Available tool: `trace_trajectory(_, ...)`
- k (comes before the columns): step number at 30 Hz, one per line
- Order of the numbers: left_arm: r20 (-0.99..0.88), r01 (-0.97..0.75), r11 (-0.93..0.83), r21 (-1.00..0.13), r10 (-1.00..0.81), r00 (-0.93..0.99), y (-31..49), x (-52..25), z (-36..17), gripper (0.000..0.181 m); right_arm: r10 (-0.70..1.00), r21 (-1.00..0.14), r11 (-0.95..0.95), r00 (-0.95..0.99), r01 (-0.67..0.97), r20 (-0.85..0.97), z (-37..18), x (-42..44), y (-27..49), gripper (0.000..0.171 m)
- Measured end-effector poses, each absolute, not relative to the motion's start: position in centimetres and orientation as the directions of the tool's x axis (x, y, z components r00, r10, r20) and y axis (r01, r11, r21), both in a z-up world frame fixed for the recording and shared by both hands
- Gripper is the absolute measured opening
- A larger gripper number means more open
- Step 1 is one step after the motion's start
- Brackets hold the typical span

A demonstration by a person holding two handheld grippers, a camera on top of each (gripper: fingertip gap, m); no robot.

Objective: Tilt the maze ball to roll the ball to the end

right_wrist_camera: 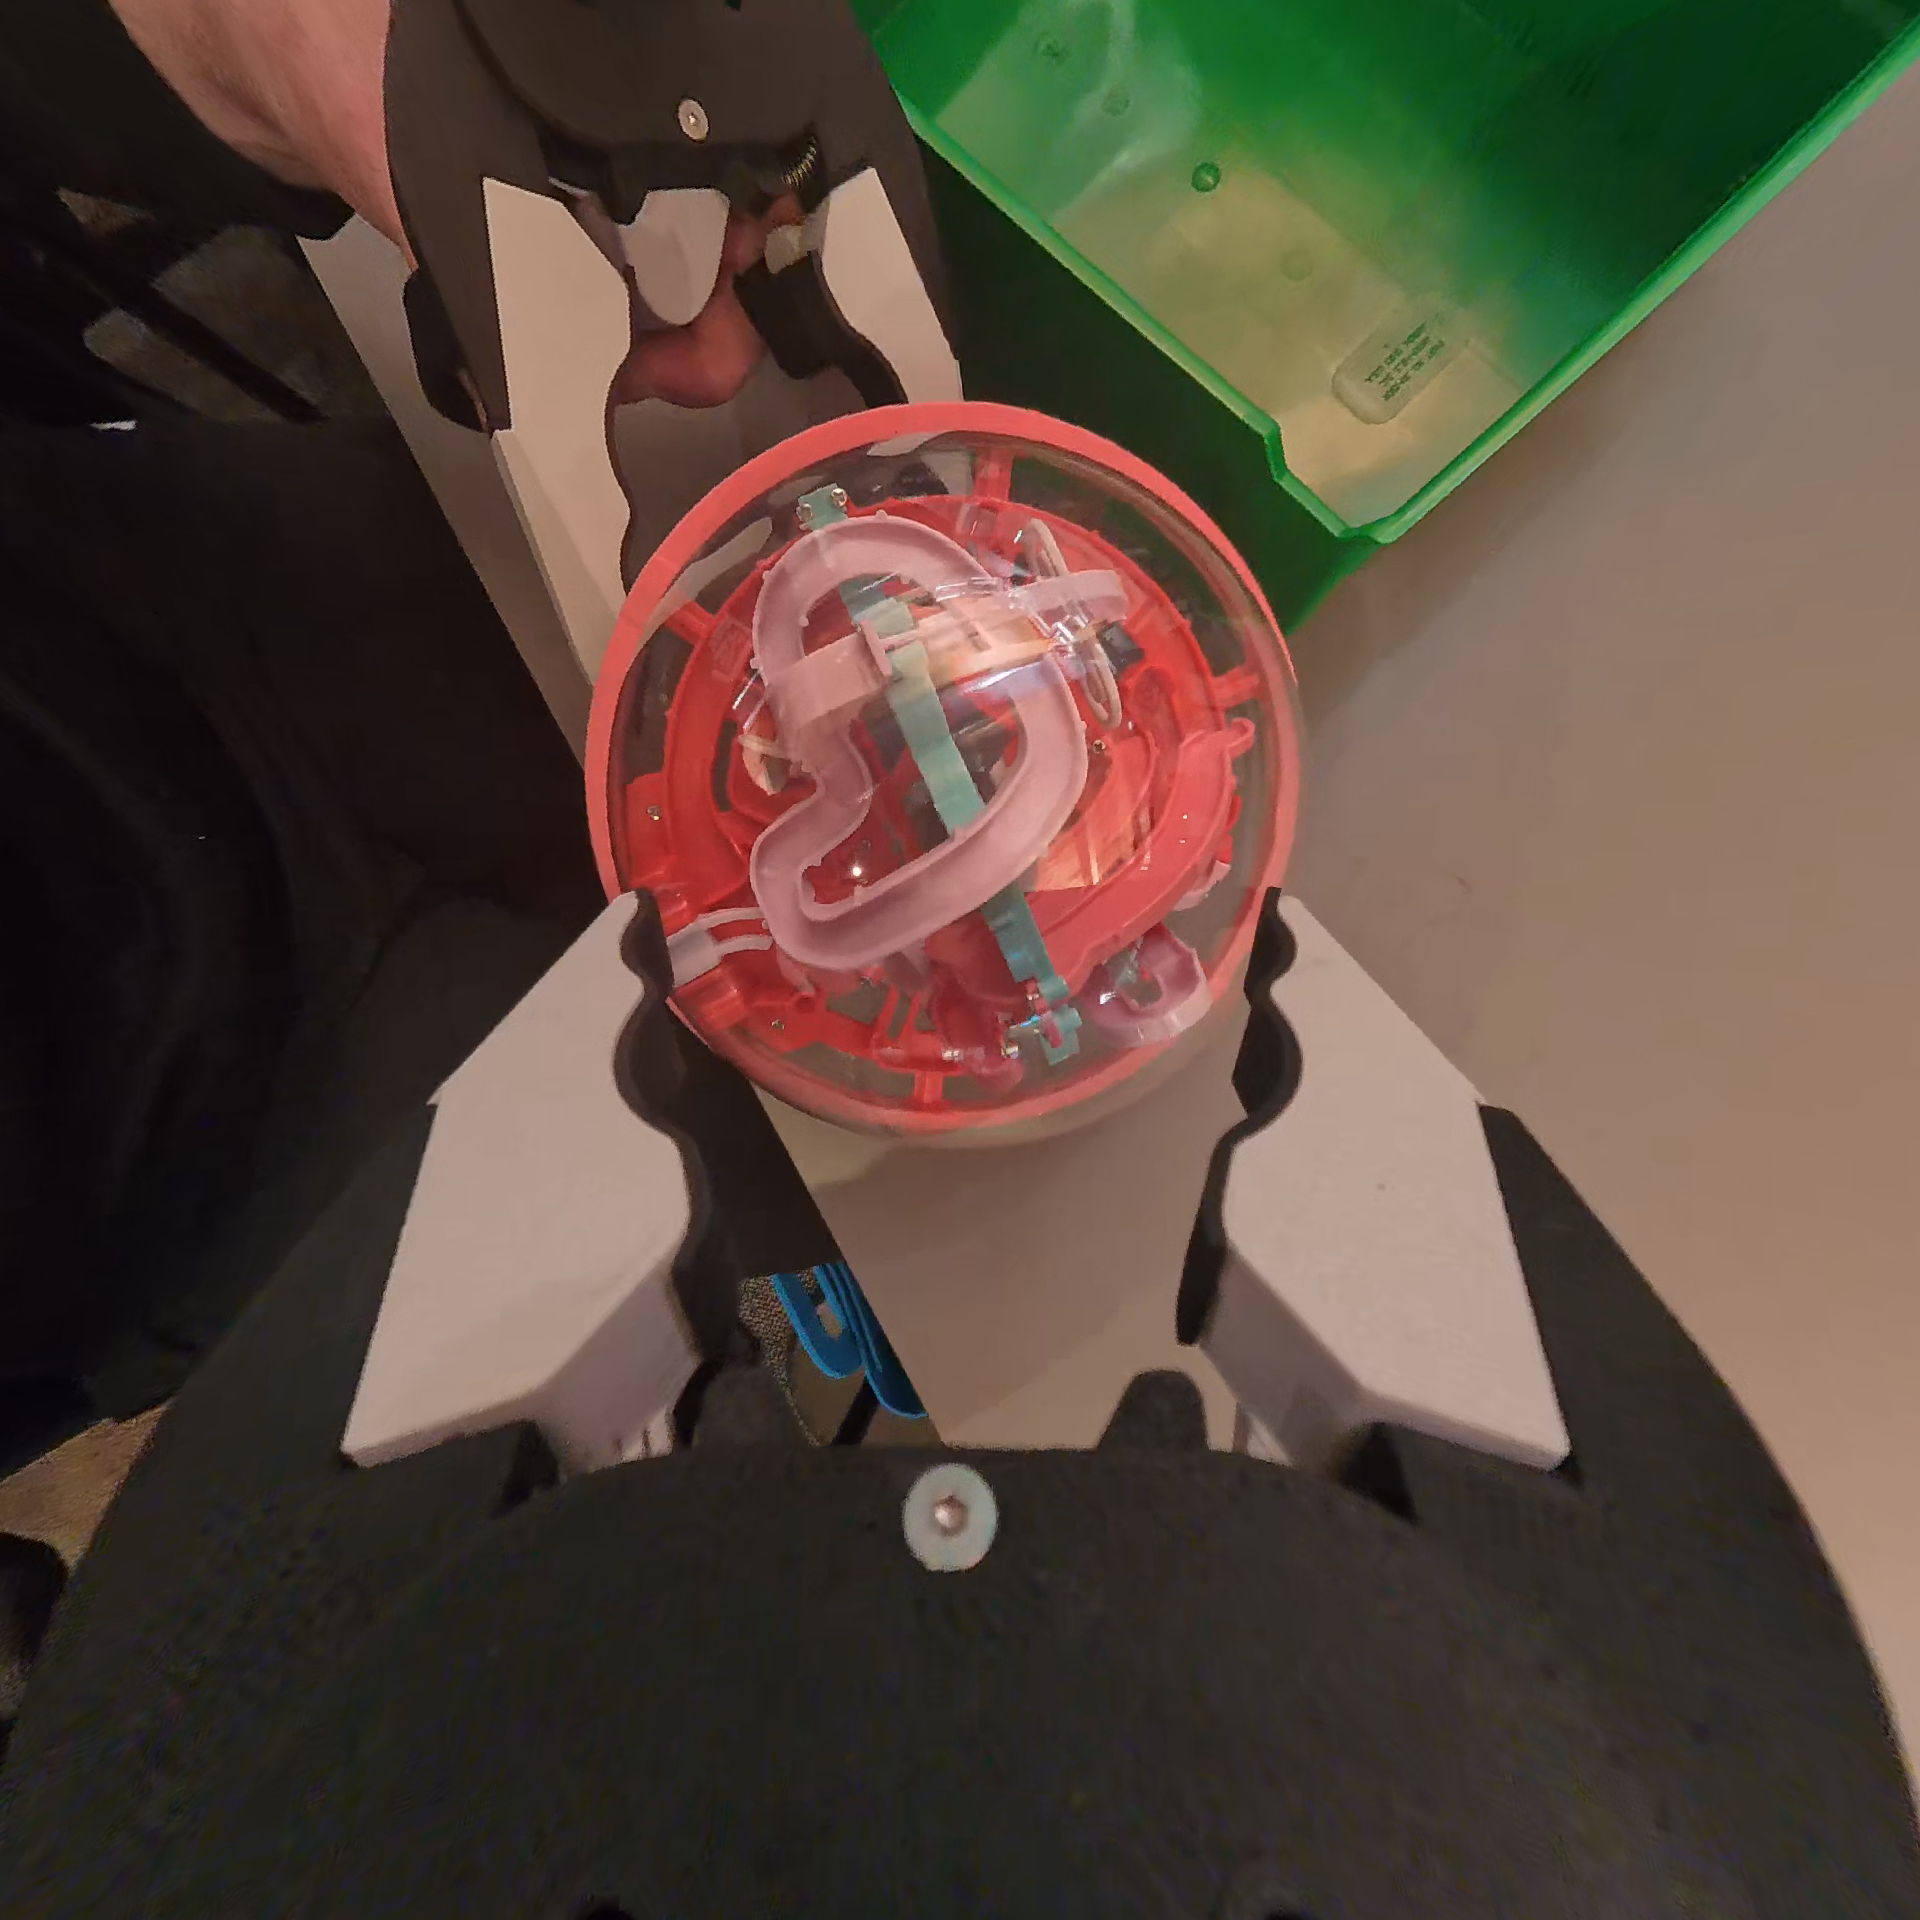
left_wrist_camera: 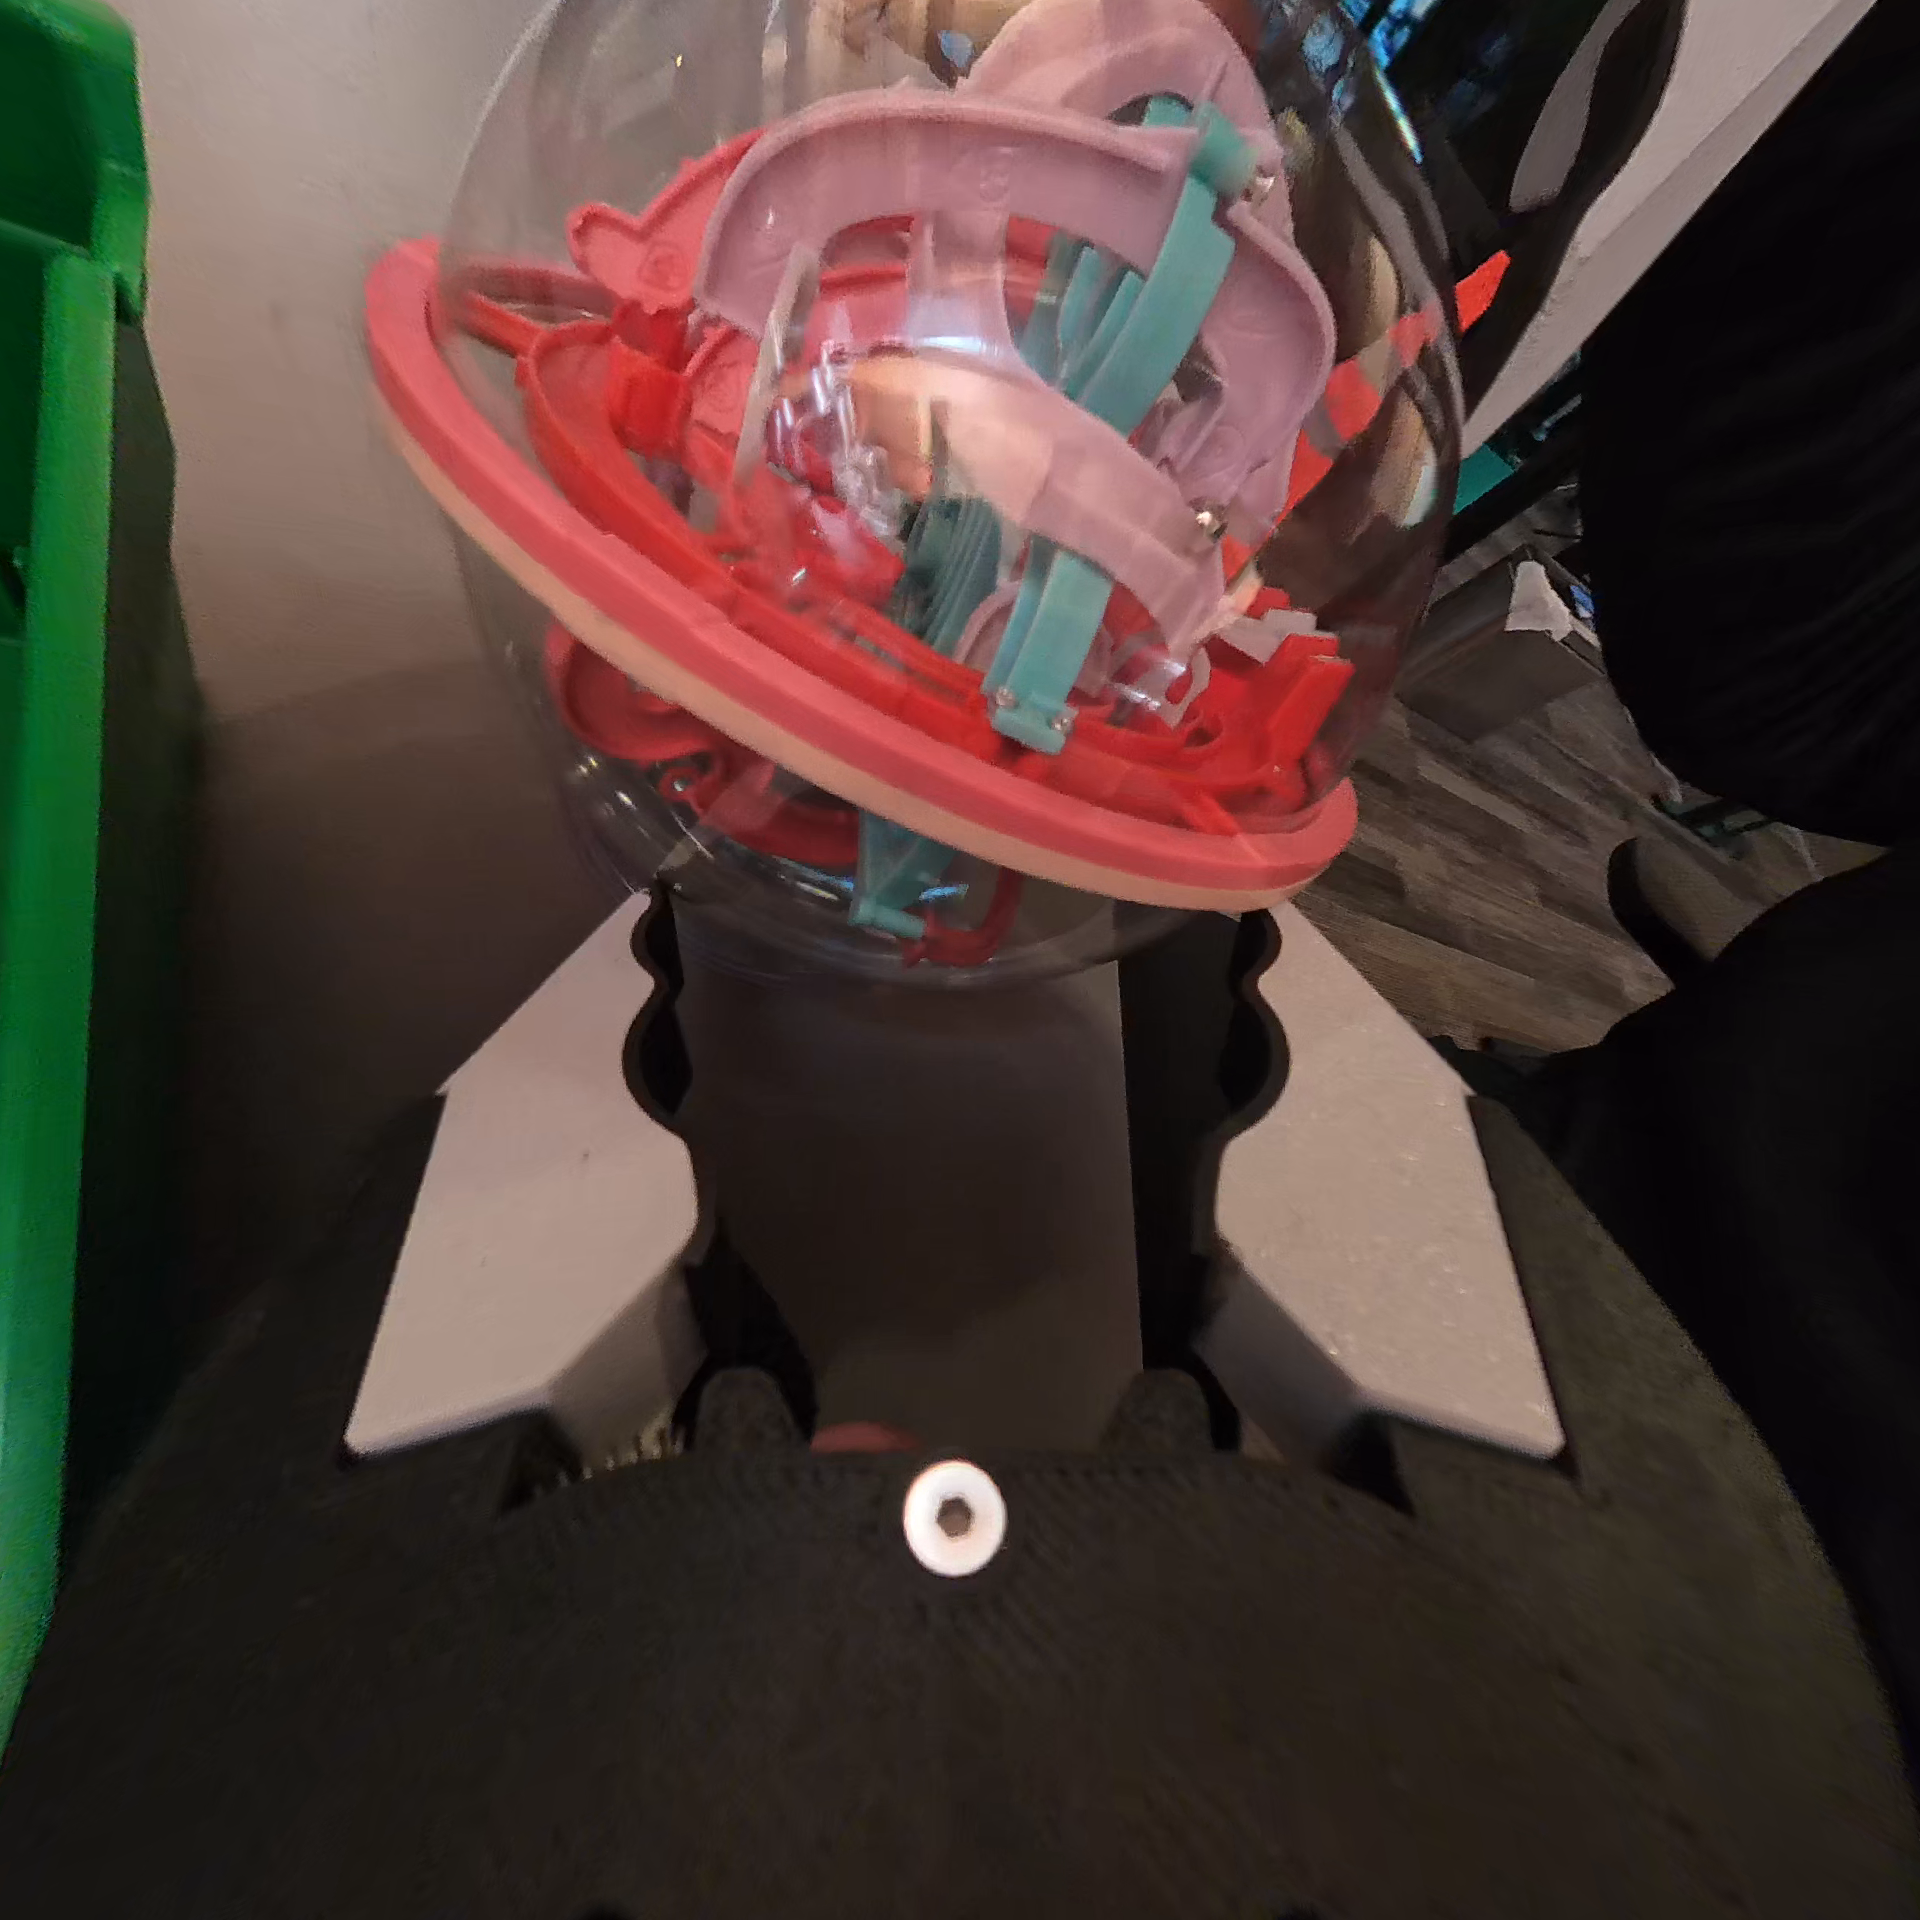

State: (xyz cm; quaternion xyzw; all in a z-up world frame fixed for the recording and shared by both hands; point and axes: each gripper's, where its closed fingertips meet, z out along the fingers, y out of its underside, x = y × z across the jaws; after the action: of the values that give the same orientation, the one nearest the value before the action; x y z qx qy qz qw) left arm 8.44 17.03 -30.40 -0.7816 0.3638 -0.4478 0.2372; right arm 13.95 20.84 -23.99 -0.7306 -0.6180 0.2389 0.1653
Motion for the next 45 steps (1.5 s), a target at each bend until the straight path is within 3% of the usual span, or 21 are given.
trace_trajectory(45,0.662,-0.374,-0.694,-0.615,-0.713,0.232,16.0,10.5,-31.2,0.103,0.962,-0.504,-0.249,0.153,0.827,-0.225,-23.7,13.9,21.3,0.112)
